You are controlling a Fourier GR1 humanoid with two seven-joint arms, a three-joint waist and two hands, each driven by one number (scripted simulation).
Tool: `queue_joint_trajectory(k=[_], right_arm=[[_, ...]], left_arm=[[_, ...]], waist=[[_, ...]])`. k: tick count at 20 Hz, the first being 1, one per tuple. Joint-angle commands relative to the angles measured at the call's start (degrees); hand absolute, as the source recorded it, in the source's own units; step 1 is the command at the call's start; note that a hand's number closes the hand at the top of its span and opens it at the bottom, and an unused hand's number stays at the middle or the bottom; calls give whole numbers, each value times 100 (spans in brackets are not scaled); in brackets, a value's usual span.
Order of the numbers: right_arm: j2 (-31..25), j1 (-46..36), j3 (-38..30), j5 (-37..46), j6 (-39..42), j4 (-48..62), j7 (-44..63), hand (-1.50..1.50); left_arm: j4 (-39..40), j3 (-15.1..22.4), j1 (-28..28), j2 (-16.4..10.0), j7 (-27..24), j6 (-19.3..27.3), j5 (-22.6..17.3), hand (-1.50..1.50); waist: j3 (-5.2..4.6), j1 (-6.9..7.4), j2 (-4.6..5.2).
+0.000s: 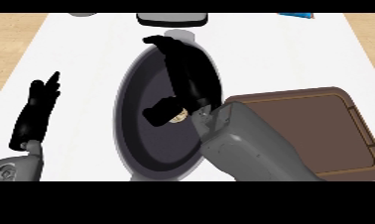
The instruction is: Pick the cupcake from the tray and place it in the pot
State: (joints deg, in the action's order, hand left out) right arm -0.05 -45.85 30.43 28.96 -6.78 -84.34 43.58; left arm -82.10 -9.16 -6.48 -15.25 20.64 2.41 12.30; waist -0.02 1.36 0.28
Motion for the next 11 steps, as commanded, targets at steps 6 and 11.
queue_joint_trajectory(k=[6,11], right_arm=[[5,304,-926,-638,-1704,-118,-1014,-150],[-316,1083,-1434,-716,-1970,-437,-1600,-150]], left_arm=[[-178,-30,23,-33,159,-57,-21,0],[-207,21,48,44,163,93,145,0]], waist=[[5,-96,-19],[5,-147,-21]])
